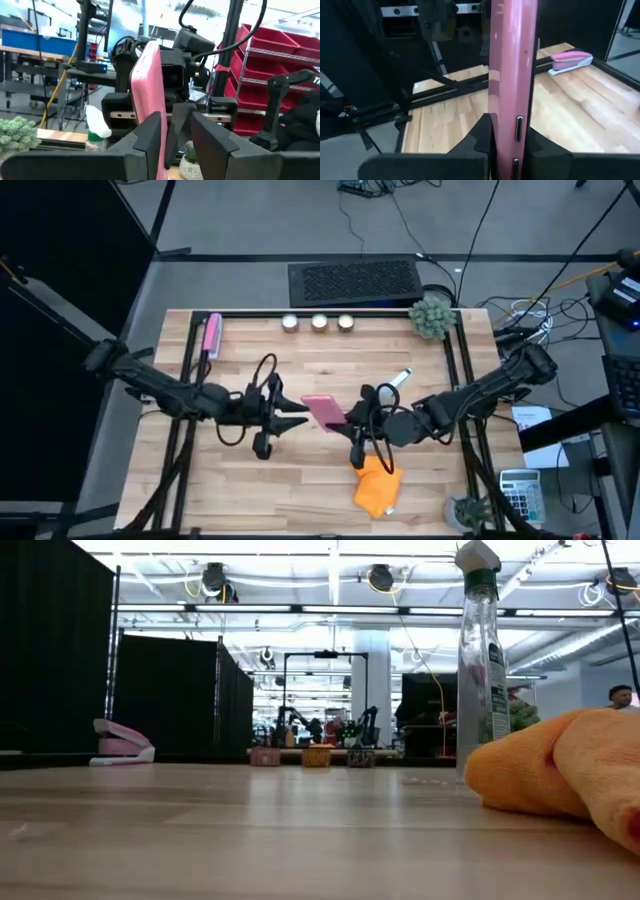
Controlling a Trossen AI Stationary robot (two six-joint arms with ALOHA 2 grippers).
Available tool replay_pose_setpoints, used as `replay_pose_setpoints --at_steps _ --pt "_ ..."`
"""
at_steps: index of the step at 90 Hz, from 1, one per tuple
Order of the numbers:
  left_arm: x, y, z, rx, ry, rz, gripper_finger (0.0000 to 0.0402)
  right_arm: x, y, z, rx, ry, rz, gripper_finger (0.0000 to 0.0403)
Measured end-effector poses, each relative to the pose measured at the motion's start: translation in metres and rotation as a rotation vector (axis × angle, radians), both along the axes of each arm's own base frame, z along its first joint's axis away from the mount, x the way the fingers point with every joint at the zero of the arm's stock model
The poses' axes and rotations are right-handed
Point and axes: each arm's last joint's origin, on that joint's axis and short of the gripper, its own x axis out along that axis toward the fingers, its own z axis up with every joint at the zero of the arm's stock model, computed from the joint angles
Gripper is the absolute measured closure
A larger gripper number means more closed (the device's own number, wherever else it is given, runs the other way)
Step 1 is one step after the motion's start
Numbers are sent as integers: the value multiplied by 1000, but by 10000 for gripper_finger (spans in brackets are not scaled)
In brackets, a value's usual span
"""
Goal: Apply microfiber cloth
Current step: Spray the back side of the cellphone using the spray bottle
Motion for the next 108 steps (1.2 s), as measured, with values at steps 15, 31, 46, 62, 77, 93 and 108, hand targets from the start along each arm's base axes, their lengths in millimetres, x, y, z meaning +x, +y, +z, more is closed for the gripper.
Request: replay_pose_setpoints --at_steps 15,31,46,62,77,93,108 --pt "0 0 -3 13 39 -1 311 -2 2 0 -24 8 -5 391" --pt "0 0 -6 42 72 57 310 -12 2 14 -38 -41 -5 391" --pt "-1 4 0 24 19 79 310 -12 3 12 -46 -26 -1 391" --pt "-2 6 6 15 -42 23 310 -4 2 3 -52 -5 -10 391" --pt "0 12 6 17 -38 44 311 2 2 -5 -49 16 -20 391" --pt "2 13 3 22 -26 35 310 6 0 2 -58 -53 -26 391" --pt "8 9 -5 36 4 10 310 11 -6 15 -115 -155 -24 391"
